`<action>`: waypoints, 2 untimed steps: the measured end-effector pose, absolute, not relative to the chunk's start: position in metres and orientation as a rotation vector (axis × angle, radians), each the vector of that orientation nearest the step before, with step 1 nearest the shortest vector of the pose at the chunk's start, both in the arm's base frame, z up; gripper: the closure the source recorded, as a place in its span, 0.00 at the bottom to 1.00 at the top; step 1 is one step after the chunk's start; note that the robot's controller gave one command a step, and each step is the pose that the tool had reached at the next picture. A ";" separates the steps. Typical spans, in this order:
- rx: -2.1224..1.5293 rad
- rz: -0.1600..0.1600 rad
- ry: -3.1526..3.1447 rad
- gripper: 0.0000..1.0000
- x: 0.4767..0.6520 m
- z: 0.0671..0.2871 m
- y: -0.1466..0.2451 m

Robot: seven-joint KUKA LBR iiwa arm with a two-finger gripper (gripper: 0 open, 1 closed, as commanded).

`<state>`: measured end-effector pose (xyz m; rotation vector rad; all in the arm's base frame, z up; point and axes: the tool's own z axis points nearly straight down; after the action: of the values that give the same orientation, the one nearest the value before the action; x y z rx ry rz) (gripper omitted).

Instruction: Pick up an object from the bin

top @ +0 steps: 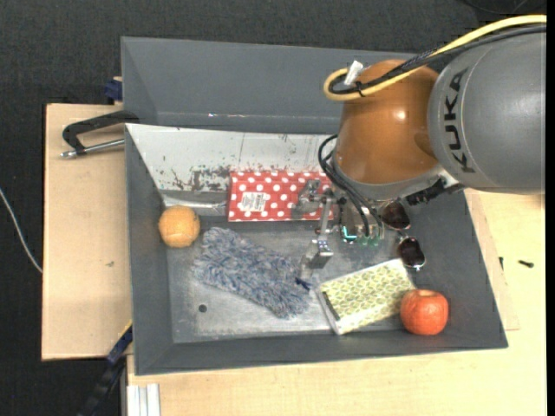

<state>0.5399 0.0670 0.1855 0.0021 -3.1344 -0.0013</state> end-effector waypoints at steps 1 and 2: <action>0.002 -0.002 -3.138 0.00 0.540 0.188 0.067; -0.010 -0.003 -3.156 0.00 0.532 0.281 0.057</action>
Offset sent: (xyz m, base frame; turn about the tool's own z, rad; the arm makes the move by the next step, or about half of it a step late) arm -0.0100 -0.0106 0.0893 0.0077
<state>0.5321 0.0571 0.2811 -0.0101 -3.1561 -0.0034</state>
